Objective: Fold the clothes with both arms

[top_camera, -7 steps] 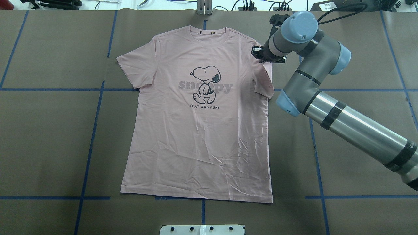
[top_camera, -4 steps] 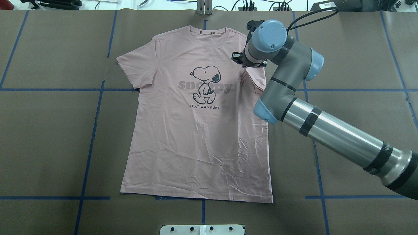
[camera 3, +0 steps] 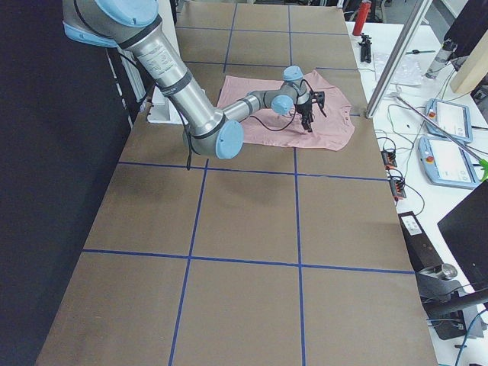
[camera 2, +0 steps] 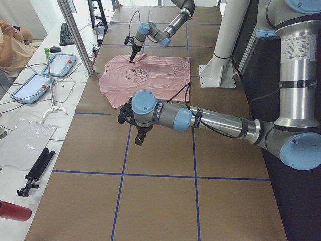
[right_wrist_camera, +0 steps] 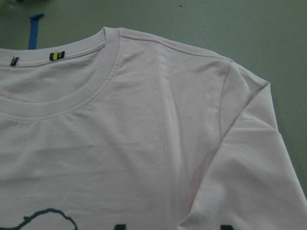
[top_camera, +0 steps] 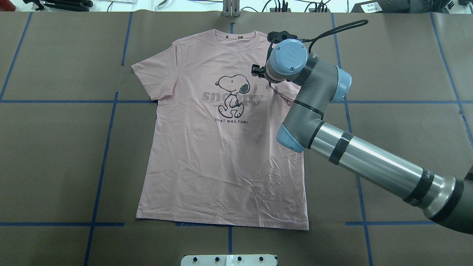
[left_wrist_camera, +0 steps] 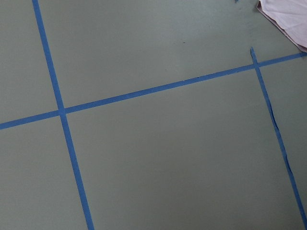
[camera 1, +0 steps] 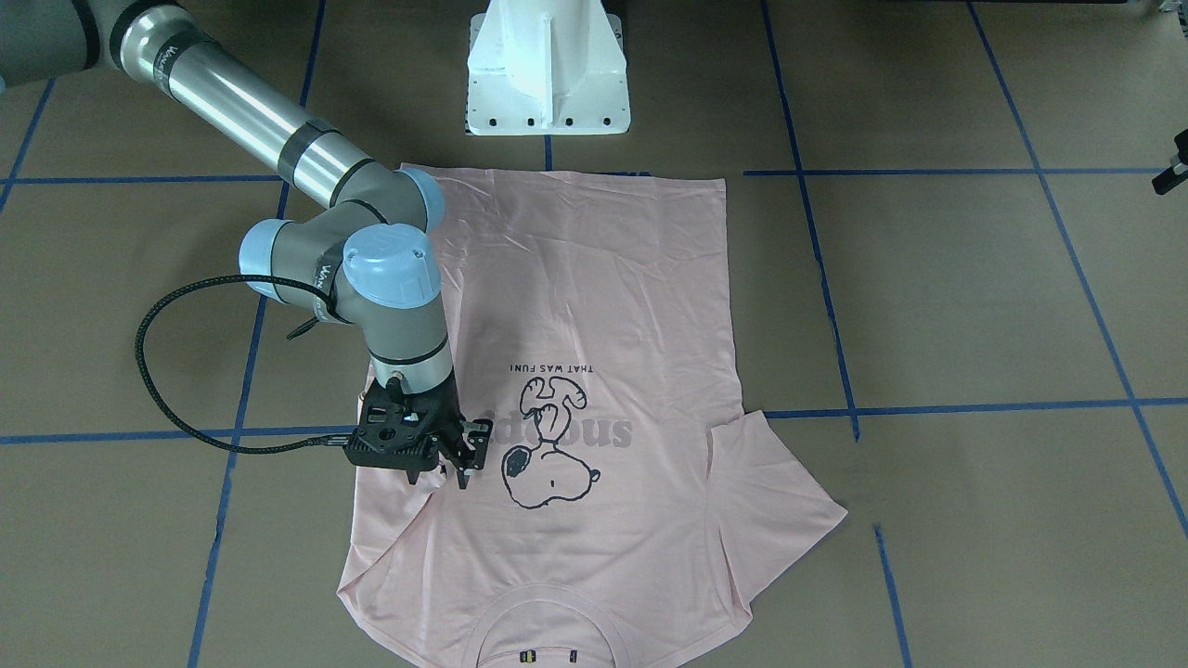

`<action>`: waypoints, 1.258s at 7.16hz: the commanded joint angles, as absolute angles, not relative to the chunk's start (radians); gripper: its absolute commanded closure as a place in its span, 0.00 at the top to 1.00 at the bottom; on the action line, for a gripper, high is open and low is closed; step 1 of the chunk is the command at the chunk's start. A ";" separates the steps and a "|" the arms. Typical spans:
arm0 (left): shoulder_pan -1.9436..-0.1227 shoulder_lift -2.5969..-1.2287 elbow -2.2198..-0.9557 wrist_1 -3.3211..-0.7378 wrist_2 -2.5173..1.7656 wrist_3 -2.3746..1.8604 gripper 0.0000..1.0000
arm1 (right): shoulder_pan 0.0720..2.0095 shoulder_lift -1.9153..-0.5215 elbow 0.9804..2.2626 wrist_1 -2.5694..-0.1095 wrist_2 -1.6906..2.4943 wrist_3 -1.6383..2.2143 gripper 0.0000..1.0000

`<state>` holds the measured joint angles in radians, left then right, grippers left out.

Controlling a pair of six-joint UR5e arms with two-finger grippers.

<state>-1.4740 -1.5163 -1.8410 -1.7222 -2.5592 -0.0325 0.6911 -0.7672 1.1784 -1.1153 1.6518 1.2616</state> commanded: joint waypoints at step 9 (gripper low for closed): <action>-0.951 -2.237 -0.960 -2.502 -1.981 -0.831 0.85 | 0.739 -1.230 1.865 -1.200 1.779 1.253 1.00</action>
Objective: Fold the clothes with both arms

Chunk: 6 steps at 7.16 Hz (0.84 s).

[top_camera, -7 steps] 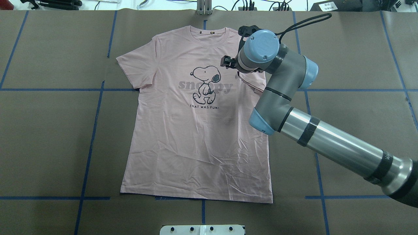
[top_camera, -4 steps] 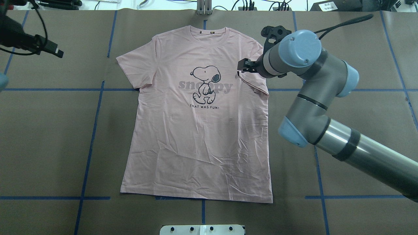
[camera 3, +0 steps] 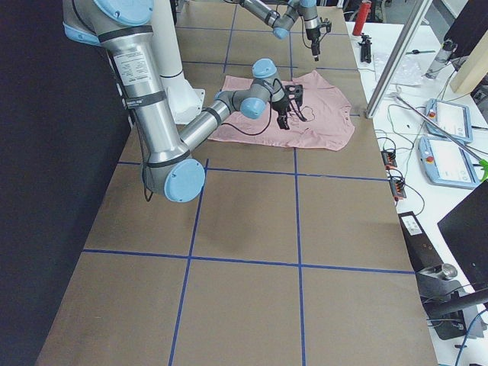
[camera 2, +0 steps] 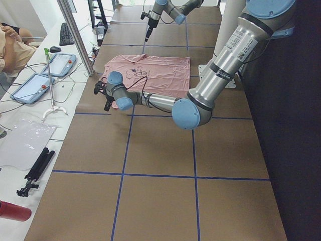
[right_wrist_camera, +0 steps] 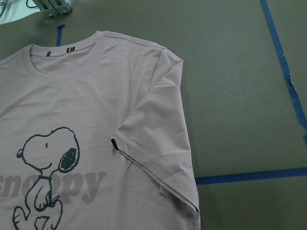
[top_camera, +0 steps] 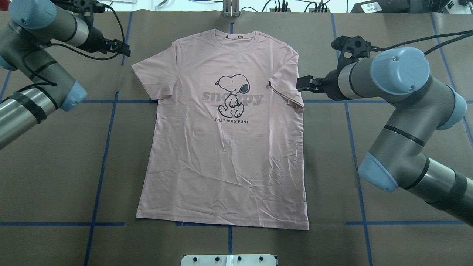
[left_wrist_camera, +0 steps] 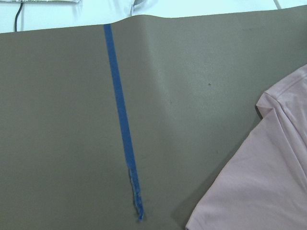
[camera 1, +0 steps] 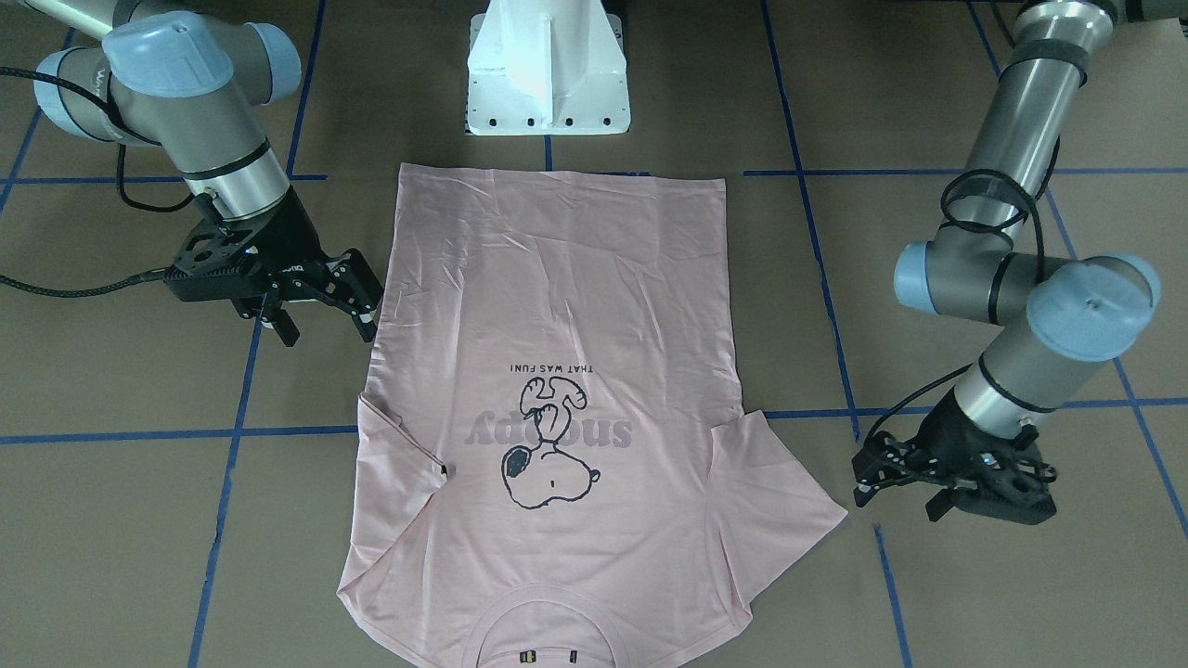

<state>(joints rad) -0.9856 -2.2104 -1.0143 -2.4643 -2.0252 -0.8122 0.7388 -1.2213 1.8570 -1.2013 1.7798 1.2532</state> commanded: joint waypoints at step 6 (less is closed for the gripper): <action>-0.925 -2.244 -0.884 -2.583 -1.974 -0.831 0.11 | 0.739 -1.232 1.856 -1.200 1.775 1.253 1.00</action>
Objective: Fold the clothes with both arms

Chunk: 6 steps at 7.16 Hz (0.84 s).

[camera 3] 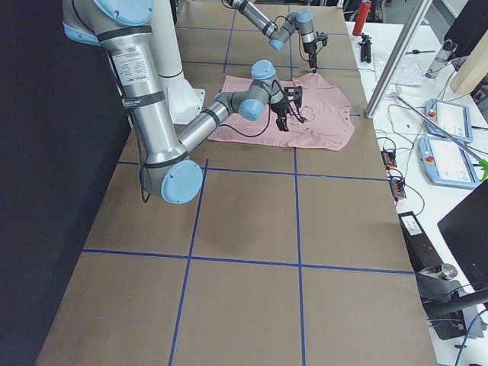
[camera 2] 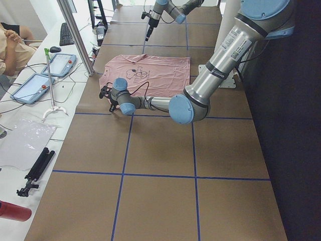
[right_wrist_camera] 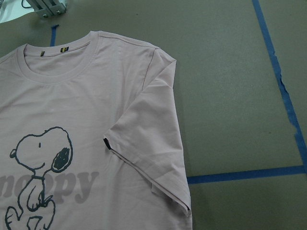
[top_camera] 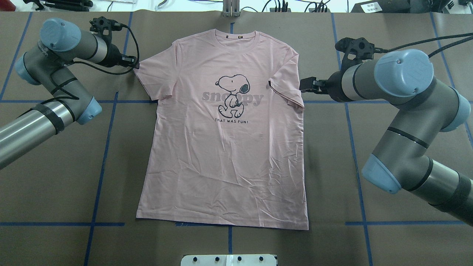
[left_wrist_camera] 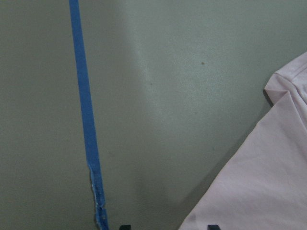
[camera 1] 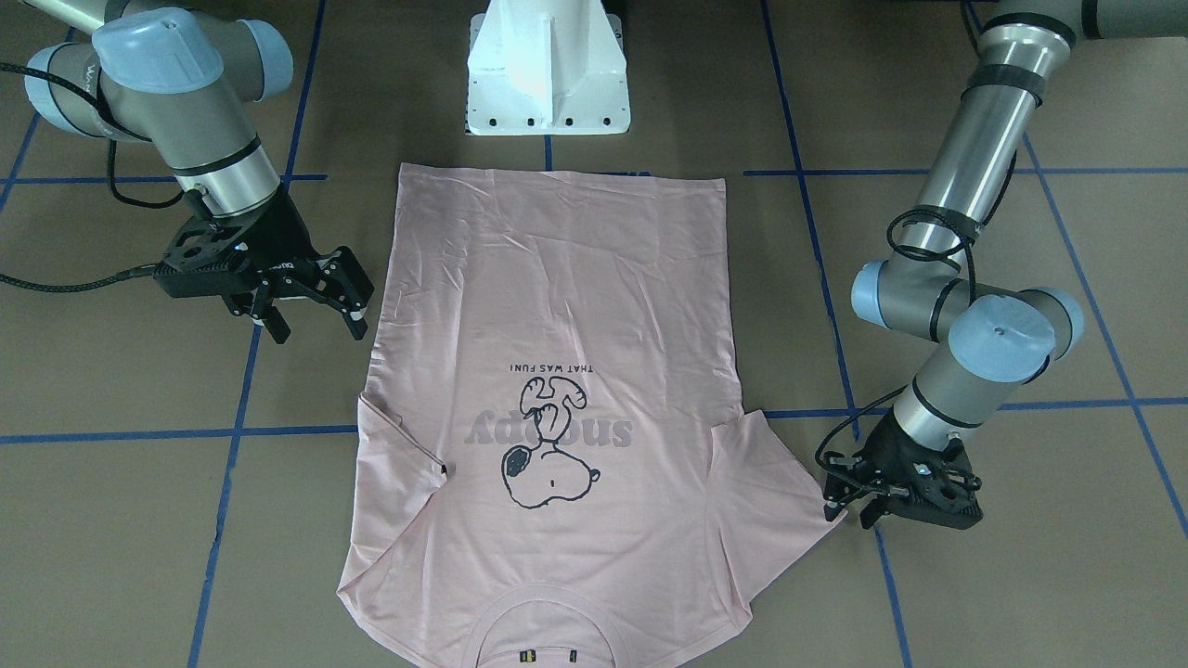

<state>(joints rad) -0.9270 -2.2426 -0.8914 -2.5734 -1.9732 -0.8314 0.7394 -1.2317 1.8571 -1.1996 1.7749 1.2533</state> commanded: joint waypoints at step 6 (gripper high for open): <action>-0.864 -2.319 -1.009 -2.512 -1.974 -1.136 0.00 | 0.736 -1.233 1.838 -1.197 1.770 1.250 1.00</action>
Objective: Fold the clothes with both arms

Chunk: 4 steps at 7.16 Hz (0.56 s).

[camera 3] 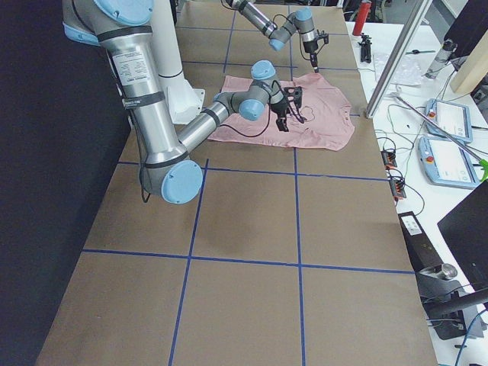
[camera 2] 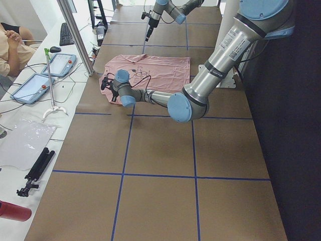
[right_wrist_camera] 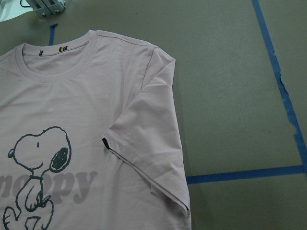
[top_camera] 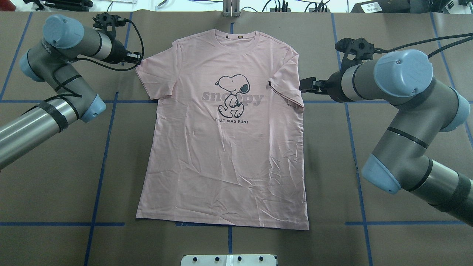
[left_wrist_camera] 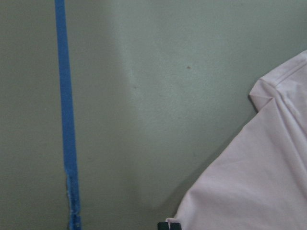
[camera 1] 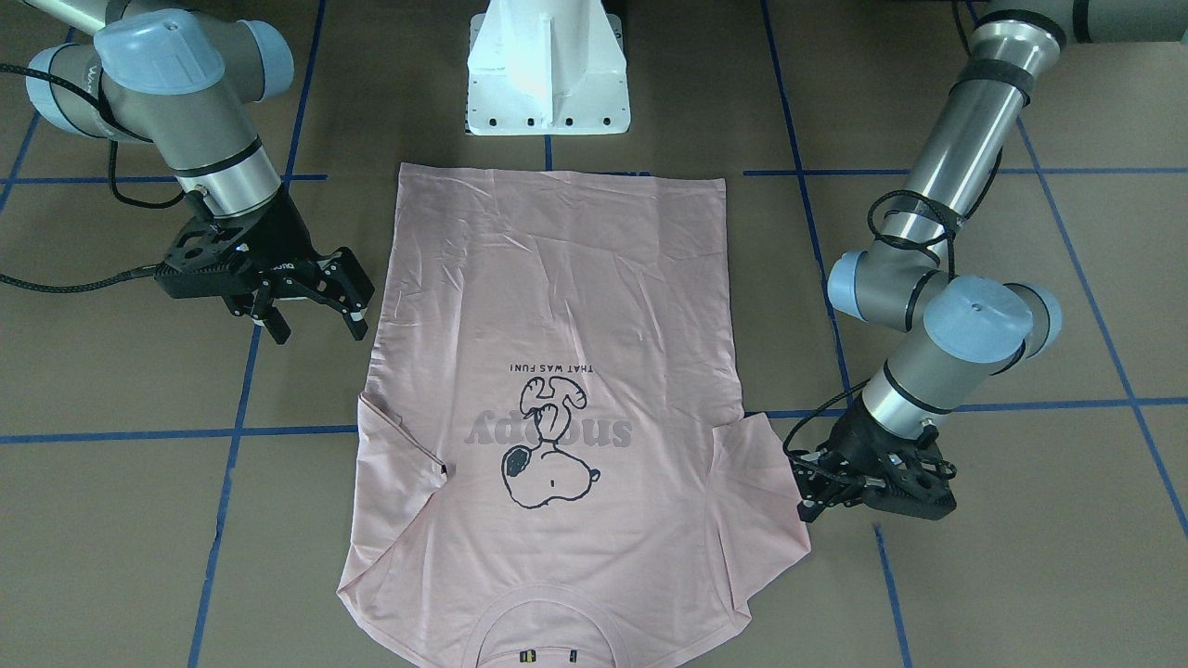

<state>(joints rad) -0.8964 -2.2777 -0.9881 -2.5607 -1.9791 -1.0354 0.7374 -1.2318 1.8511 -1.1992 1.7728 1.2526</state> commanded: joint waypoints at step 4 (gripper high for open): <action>-0.805 -2.462 -0.862 -2.445 -1.821 -1.155 0.00 | 0.733 -1.235 1.824 -1.193 1.770 1.250 1.00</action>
